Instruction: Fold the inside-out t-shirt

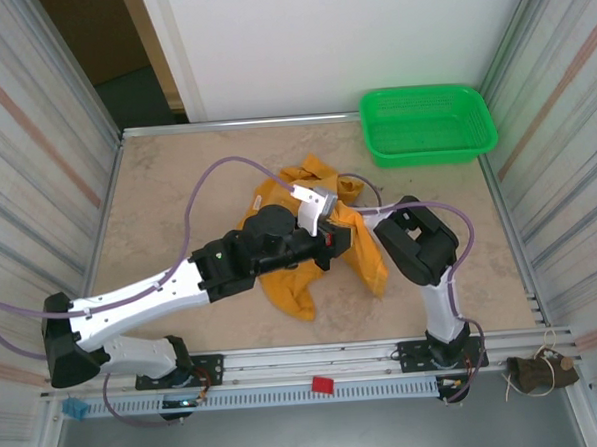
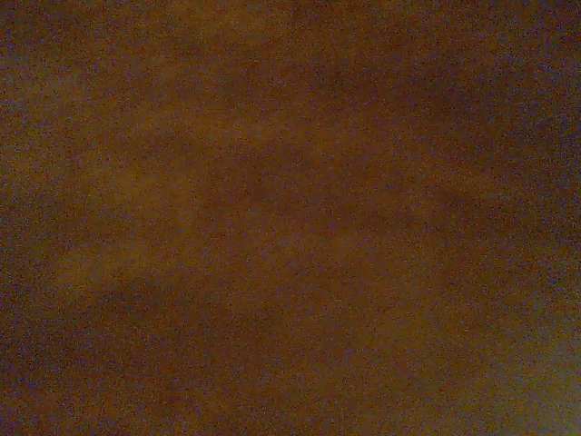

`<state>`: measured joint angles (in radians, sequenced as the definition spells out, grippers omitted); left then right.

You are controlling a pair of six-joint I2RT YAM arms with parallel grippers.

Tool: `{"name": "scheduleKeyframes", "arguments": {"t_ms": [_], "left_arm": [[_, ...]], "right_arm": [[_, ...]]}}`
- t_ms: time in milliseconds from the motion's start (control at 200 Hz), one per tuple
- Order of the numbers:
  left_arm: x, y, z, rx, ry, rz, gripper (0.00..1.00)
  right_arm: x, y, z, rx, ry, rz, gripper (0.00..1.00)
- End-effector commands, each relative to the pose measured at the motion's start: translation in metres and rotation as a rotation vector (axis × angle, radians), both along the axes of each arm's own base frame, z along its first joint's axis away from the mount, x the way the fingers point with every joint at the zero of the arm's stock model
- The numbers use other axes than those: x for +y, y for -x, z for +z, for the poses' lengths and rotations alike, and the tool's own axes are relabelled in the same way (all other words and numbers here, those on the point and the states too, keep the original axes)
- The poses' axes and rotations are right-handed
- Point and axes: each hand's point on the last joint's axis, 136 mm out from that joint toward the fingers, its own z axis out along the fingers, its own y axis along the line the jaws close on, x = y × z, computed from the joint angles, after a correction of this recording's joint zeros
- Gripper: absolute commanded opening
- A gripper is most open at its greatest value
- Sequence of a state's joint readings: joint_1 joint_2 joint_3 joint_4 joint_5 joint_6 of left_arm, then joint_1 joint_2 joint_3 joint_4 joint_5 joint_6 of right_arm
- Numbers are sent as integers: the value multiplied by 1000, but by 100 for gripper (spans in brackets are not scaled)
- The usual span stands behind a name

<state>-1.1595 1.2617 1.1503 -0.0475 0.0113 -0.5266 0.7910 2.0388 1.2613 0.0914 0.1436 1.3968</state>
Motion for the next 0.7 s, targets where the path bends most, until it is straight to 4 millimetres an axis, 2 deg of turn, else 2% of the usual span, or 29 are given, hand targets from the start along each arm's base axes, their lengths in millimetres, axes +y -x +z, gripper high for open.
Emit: {"name": "scheduleKeyframes", "arguments": {"t_ms": [0, 195, 336, 416, 556, 651, 691], "left_arm": [[4, 11, 54, -73, 137, -44, 0], [17, 14, 91, -124, 211, -41, 0], [27, 8, 98, -140, 211, -1, 0], [31, 1, 94, -117, 218, 24, 0], [38, -7, 87, -96, 224, 56, 0], [43, -8, 83, -97, 219, 77, 0], [45, -10, 80, -96, 215, 91, 0]], "right_arm": [[-22, 26, -43, 161, 237, 14, 85], [-35, 28, -44, 283, 389, -32, 85], [-44, 29, -55, 356, 402, -53, 77], [-50, 31, -64, 402, 387, -71, 64], [-51, 34, -79, 439, 338, -65, 23], [-53, 33, -79, 422, 336, -47, 2], [-54, 33, -78, 408, 335, -35, 0]]}}
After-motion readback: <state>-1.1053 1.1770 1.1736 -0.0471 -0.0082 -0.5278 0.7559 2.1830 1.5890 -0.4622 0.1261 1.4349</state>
